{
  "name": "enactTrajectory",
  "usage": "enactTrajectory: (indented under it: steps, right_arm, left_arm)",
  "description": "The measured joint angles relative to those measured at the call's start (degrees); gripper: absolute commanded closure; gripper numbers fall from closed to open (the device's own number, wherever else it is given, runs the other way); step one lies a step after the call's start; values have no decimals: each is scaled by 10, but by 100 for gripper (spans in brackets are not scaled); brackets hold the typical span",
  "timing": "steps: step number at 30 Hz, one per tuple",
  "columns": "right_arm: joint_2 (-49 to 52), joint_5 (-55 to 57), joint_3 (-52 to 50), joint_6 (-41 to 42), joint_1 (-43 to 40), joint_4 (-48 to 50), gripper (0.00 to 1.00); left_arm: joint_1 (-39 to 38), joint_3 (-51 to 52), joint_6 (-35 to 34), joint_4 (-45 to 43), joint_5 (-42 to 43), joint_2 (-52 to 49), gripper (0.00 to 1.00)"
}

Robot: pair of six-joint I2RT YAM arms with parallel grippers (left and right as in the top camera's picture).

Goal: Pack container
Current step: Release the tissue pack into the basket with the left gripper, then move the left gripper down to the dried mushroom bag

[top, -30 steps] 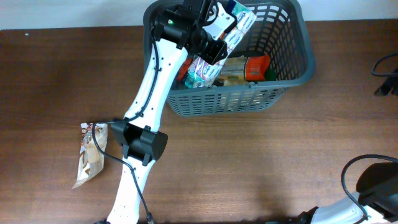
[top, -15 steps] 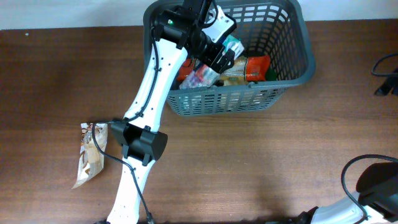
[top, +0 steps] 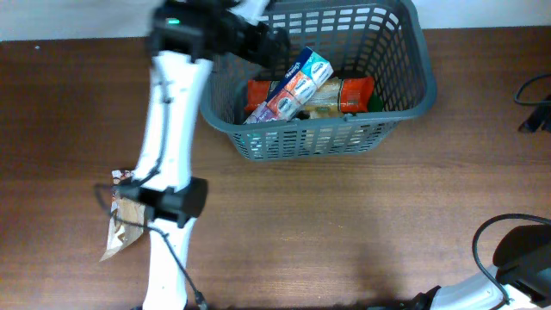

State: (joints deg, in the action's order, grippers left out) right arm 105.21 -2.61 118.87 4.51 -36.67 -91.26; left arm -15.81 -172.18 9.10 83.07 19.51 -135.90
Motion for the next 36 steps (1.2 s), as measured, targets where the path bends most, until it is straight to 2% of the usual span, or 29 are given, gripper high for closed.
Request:
enactTrajectory:
  steps: [9,17,21,26,36]
  right_arm:
    - [0,0,0,0,0,0,1]
    - [0,0,0,0,0,0,1]
    - [0,0,0,0,0,0,1]
    - [0,0,0,0,0,0,1]
    - [0,0,0,0,0,0,1]
  left_arm:
    - [82,-44,-16,131,0,163,0]
    - [108,-39,-57,134,-5,186,0]
    - [108,-9,-60,135,-37,206,0]
    - [108,112,-63,134,-80,295,0]
    - [110,490,-121,137,-188,565,0]
